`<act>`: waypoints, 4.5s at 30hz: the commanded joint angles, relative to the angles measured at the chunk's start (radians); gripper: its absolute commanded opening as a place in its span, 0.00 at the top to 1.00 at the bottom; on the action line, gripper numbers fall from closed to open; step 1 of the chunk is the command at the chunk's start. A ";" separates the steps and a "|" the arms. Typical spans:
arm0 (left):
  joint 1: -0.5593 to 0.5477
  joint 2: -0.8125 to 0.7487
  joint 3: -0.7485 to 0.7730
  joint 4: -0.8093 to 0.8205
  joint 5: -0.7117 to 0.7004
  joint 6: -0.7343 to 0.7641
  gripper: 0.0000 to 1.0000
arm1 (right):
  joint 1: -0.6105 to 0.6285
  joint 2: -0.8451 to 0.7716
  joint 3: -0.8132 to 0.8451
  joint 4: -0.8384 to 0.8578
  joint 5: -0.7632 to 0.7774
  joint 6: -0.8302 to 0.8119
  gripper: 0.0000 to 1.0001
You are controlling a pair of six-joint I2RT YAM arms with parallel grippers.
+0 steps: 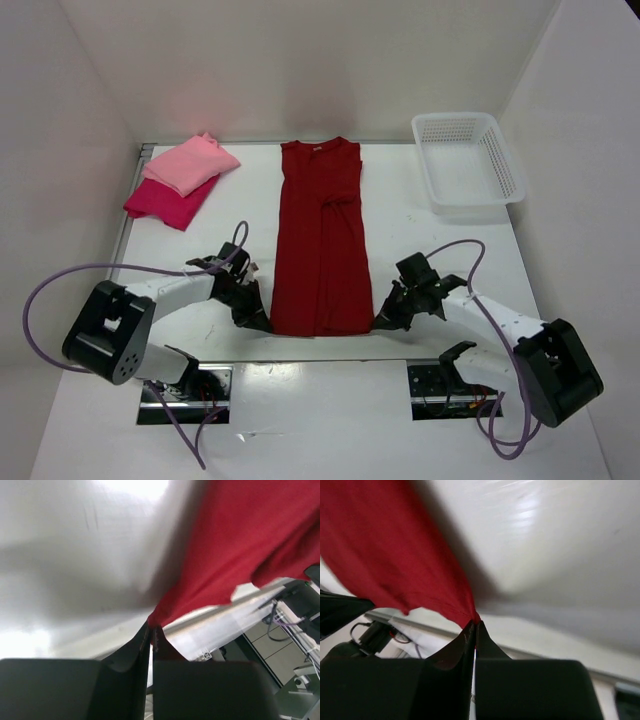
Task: Fold and stack the t-shirts
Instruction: Grab the bottom of the folded rectangular tshirt with both arms, then fold the folded rectangular tshirt in 1/3 of the way, then grab one side of the 2/3 rectangular tshirt with both arms, then fold the long partially folded tshirt into a neat square
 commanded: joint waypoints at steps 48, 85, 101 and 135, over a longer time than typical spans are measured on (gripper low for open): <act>0.230 0.359 0.745 0.283 -0.133 -0.093 0.54 | -0.259 0.824 1.281 -0.103 0.223 -0.540 0.50; 0.108 0.140 0.282 0.280 -0.251 -0.068 0.40 | -0.140 0.554 0.722 -0.013 0.129 -0.464 0.62; 0.117 0.315 0.291 0.339 -0.231 -0.050 0.60 | -0.212 0.598 0.561 0.094 0.028 -0.424 0.50; 0.117 -0.291 0.300 -0.146 -0.096 0.007 1.00 | -0.096 0.155 0.602 -0.251 0.023 -0.348 1.00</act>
